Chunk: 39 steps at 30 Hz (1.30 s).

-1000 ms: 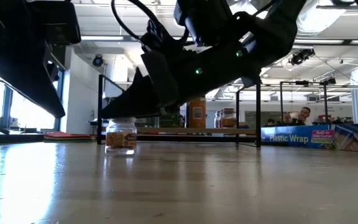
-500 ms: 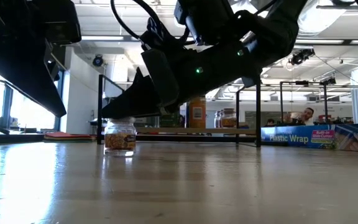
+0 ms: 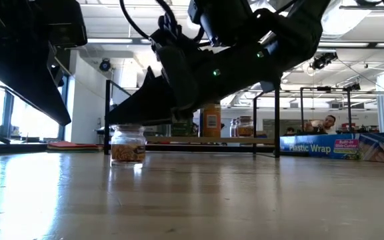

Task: Shelf spices
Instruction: Put the brown seasoning bottle on the shelf

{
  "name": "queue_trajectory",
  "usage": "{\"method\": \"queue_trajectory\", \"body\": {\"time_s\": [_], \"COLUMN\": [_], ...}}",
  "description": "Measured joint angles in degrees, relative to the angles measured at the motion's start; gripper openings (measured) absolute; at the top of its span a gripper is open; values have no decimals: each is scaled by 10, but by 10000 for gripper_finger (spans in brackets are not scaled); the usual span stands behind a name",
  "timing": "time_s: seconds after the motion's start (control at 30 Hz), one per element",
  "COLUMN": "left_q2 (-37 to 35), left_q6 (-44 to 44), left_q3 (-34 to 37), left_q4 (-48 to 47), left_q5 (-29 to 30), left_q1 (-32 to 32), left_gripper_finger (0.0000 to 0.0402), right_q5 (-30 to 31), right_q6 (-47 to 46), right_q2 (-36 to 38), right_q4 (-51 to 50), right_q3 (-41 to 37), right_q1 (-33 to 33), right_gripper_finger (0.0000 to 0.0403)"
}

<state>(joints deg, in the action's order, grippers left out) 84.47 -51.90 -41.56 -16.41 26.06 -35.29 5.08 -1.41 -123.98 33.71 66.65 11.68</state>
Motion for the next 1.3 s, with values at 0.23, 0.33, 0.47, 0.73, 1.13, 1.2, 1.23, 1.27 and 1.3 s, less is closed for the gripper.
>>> {"method": "queue_trajectory", "body": {"time_s": [0.23, 0.33, 0.47, 0.73, 1.13, 1.2, 1.23, 1.27, 1.3], "left_q2": [0, 0, 0, 0, 0, 0, 0, 0, 0], "left_q6": [0, 0, 0, 0, 0, 0, 0, 0, 0], "left_q3": [0, 0, 0, 0, 0, 0, 0, 0, 0], "left_q4": [0, 0, 0, 0, 0, 0, 0, 0, 0], "left_q5": [-1, -1, -1, 0, 0, 0, 0, 0, 0], "left_q1": [0, 0, 0, 0, 0, 0, 0, 0, 0], "left_gripper_finger": [56, 56, 56, 56, 56, 56, 56, 56, 56], "right_q5": [-30, -16, 5, 9, 12, 28, 38, 45, 49], "right_q6": [14, 27, 41, 29, 21, -6, -17, -22, -24], "right_q2": [2, 2, 2, 2, 2, 3, 7, 13, 21], "right_q4": [4, 5, -3, -35, -48, -50, -55, -64, -79], "right_q3": [0, 0, 0, 0, 0, 0, 0, 0, 0], "right_q1": [1, 4, 4, 2, 2, 3, 4, 4, 4], "right_gripper_finger": [231, 232, 232, 232, 161, 161, 161, 161, 161]}}
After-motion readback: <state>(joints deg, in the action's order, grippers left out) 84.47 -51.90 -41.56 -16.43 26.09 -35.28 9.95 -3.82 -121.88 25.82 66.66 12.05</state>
